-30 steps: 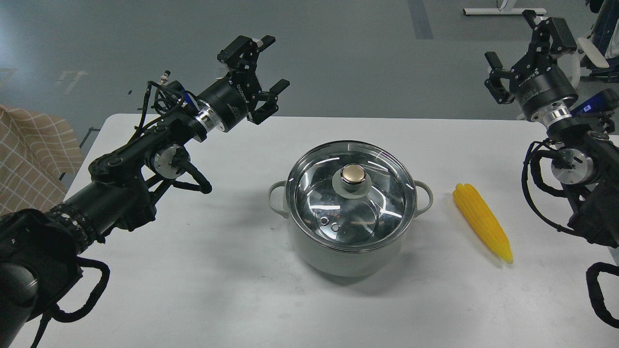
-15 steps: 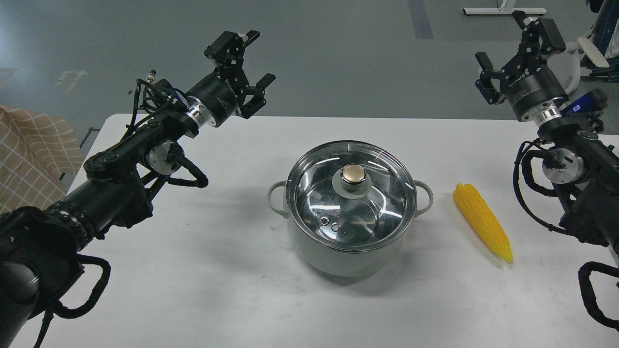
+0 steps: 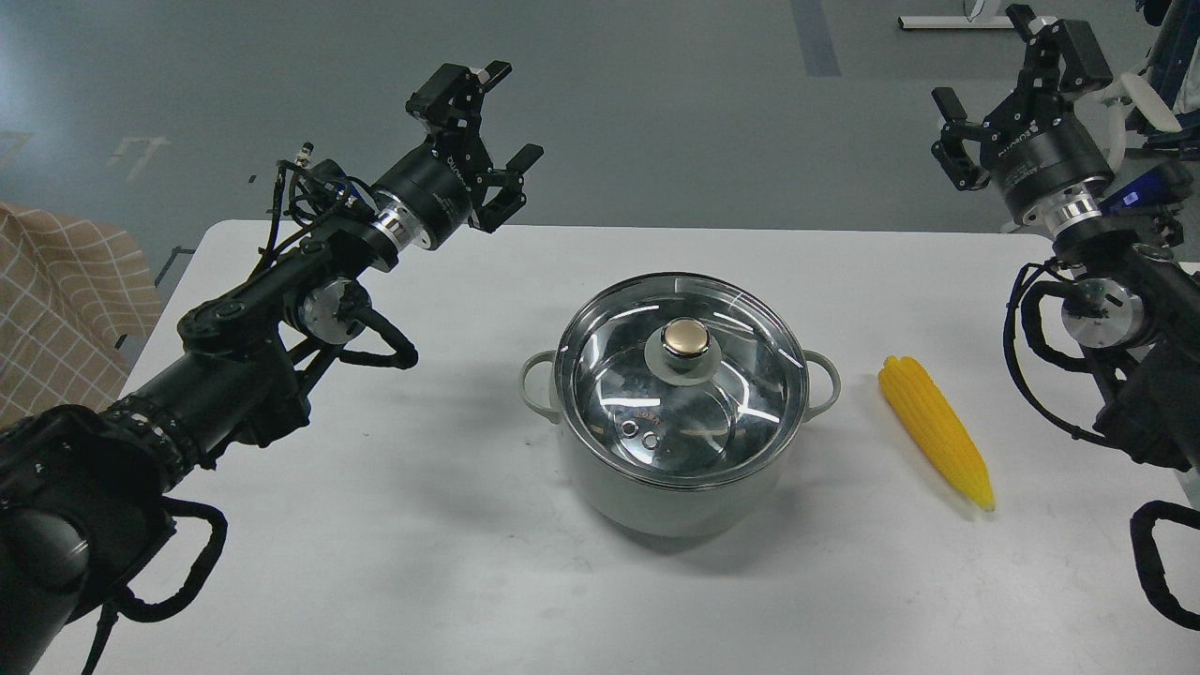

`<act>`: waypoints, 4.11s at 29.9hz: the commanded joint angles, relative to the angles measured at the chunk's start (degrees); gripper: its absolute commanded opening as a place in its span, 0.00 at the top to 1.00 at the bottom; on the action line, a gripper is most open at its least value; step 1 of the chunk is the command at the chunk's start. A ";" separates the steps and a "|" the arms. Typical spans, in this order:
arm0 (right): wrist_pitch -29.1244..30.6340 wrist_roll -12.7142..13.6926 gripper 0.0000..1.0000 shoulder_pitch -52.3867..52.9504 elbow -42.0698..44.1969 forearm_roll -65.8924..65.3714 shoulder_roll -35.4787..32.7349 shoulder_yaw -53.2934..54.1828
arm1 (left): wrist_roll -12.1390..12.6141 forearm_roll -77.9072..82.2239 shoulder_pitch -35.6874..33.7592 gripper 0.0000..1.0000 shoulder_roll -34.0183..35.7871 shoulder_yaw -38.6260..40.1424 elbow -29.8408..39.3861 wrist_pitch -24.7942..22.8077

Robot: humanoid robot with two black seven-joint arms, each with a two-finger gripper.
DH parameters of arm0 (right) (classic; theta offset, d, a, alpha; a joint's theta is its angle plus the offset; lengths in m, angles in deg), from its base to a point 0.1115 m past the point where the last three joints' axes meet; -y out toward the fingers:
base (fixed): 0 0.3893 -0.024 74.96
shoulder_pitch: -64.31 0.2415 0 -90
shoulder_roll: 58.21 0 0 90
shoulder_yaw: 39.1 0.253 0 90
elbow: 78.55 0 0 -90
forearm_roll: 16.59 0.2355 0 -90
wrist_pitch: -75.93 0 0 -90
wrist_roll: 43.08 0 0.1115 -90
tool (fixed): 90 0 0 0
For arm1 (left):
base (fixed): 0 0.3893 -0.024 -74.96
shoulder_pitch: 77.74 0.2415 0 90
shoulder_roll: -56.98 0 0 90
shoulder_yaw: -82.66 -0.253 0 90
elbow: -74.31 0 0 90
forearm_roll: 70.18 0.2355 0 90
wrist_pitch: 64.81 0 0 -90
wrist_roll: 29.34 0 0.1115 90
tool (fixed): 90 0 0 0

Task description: Open pot and put corn in

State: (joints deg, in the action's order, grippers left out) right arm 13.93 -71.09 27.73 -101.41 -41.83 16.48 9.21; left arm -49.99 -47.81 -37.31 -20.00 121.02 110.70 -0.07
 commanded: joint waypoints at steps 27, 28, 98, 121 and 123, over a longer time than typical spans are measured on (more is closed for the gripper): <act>0.00 0.01 0.00 -0.08 -0.26 0.01 -1.39 0.04 | -0.79 13.80 -3.86 0.02 2.88 -0.75 8.94 -0.14; 0.00 0.01 0.00 -0.08 -0.26 0.01 -1.48 0.04 | -0.80 15.76 -3.95 0.02 3.41 -0.66 10.27 -0.13; 0.00 0.01 0.00 -5.09 -4.83 0.10 -9.56 1.00 | -6.51 102.63 -3.95 0.89 7.45 -14.54 33.84 22.19; 0.00 0.01 0.00 -5.17 -4.83 0.10 -9.48 1.00 | -7.35 84.78 13.08 0.87 45.60 -15.69 35.51 38.71; 0.00 0.01 0.00 -5.26 -4.83 0.01 -9.30 1.00 | -7.35 84.69 17.47 0.86 45.17 -15.60 33.32 43.08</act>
State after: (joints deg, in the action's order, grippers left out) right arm 13.93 -71.08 22.54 -106.23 -41.72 6.98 10.21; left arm -57.33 37.81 -24.98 25.27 105.36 146.39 38.37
